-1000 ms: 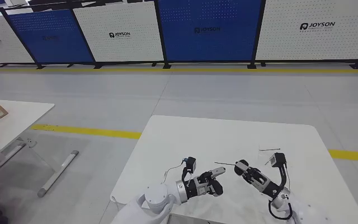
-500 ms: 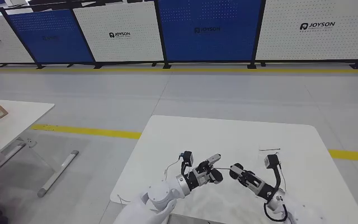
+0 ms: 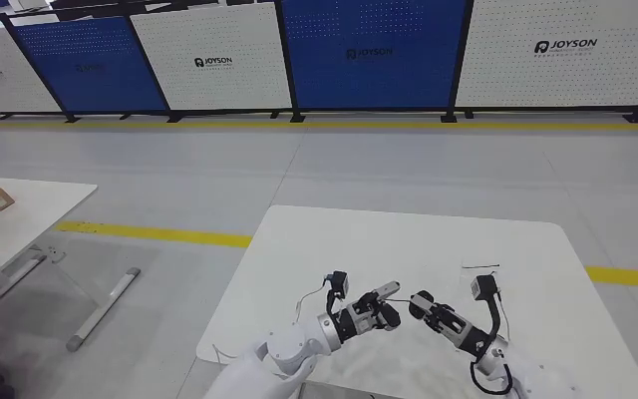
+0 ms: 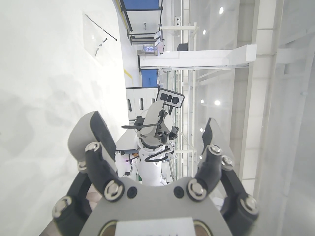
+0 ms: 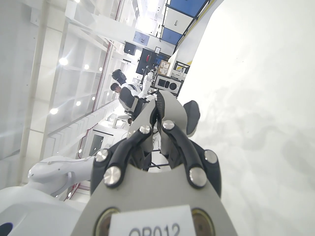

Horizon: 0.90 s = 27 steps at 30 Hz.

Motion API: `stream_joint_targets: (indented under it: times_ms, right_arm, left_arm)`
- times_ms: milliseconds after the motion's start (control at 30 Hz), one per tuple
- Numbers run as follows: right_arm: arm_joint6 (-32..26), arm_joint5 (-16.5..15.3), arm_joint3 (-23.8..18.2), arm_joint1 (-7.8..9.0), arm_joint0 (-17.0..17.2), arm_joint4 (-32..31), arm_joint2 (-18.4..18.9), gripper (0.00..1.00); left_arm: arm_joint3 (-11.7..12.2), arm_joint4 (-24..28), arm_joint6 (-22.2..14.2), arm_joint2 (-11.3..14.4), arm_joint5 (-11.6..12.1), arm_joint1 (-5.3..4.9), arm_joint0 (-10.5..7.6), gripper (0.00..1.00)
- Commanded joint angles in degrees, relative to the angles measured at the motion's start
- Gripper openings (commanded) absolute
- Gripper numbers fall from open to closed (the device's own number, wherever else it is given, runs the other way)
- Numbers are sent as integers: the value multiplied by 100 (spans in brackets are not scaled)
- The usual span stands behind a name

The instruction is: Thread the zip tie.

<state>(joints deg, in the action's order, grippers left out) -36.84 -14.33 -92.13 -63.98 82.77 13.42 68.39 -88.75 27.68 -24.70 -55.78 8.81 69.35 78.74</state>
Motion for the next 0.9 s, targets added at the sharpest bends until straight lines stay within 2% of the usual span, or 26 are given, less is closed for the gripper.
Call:
stream_joint_targets:
  times_ms: [0,67,167,233,333,500,667,733,767,800,867]
  right_arm:
    - [0,0,0,0,0,0,0,0]
    - [0,0,0,0,0,0,0,0]
    - [0,0,0,0,0,0,0,0]
    - [0,0,0,0,0,0,0,0]
    - [0,0,0,0,0,0,0,0]
    - [0,0,0,0,0,0,0,0]
    - [0,0,0,0,0,0,0,0]
    - [0,0,0,0,0,0,0,0]
    - [0,0,0,0,0,0,0,0]
    - [0,0,0,0,0,0,0,0]
    - [0,0,0,0,0,0,0,0]
  left_arm:
    - [44,-54,21,30,90,8,-15,7]
    - [72,-44,42,55,147,18,-29,4]
    - [121,36,23,59,254,27,-36,15]
    - [143,52,-4,44,360,27,-32,12]
    - [150,45,-41,17,455,19,-6,18]
    - [107,-1,-48,-28,549,5,47,18]
    - [59,-165,-34,-42,579,-11,92,32]
    - [43,-231,12,-45,587,-15,117,29]
    - [38,-244,23,-45,590,-16,124,23]
    - [35,-253,28,-45,590,-17,127,12]
    - [35,-256,36,-48,589,-18,129,7]
